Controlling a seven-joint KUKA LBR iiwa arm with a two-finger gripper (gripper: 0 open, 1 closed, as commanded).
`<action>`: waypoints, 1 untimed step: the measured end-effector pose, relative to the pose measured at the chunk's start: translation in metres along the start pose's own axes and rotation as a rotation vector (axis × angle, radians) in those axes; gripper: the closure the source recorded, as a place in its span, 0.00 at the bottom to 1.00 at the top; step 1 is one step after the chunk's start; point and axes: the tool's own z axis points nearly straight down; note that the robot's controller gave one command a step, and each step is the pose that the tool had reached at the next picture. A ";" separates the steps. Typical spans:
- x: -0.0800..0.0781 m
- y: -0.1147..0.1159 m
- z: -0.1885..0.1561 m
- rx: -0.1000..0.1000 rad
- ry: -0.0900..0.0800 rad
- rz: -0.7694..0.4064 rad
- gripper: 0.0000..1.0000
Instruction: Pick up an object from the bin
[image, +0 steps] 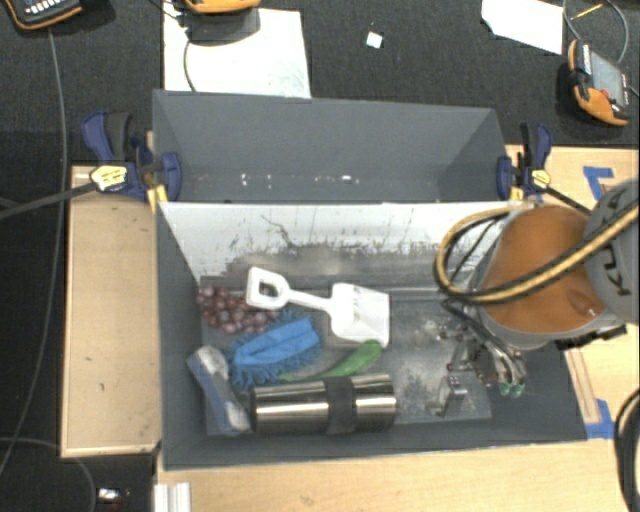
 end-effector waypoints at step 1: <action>-0.085 0.077 0.066 0.006 -0.009 -0.297 0.00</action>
Offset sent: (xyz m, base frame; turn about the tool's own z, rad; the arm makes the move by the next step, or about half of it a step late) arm 0.0718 0.0760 -0.0235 -0.4114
